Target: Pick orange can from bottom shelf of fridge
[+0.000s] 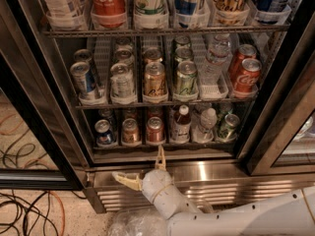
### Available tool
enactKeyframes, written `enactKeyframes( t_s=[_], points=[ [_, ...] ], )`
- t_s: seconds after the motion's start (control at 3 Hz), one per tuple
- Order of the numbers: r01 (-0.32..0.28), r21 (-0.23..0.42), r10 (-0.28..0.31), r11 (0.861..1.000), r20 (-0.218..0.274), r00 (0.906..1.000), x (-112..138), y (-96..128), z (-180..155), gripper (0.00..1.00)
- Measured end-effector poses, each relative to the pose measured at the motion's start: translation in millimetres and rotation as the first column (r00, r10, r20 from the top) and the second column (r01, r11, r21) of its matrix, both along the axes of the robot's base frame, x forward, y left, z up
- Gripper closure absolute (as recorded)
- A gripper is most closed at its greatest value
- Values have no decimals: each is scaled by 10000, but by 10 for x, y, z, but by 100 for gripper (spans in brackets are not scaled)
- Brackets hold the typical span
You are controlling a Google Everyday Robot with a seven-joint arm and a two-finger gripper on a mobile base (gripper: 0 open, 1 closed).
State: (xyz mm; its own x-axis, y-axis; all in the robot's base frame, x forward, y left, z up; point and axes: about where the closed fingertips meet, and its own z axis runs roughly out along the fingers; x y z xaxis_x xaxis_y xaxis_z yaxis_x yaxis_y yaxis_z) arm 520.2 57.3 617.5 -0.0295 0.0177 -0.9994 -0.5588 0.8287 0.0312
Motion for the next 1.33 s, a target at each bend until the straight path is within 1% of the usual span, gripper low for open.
enactKeyframes(
  t_s=[0.33, 0.67, 1.0, 1.33],
  points=[
    [433, 32, -434, 9991, 1066, 9934, 67, 75, -3, 0],
    [602, 18, -595, 9982, 1875, 9805, 110, 133, -18, 0],
    [607, 19, -600, 9982, 1900, 9799, 111, 135, -18, 0],
    [622, 138, -637, 9980, 1772, 9821, 122, 141, -17, 0]
  ],
)
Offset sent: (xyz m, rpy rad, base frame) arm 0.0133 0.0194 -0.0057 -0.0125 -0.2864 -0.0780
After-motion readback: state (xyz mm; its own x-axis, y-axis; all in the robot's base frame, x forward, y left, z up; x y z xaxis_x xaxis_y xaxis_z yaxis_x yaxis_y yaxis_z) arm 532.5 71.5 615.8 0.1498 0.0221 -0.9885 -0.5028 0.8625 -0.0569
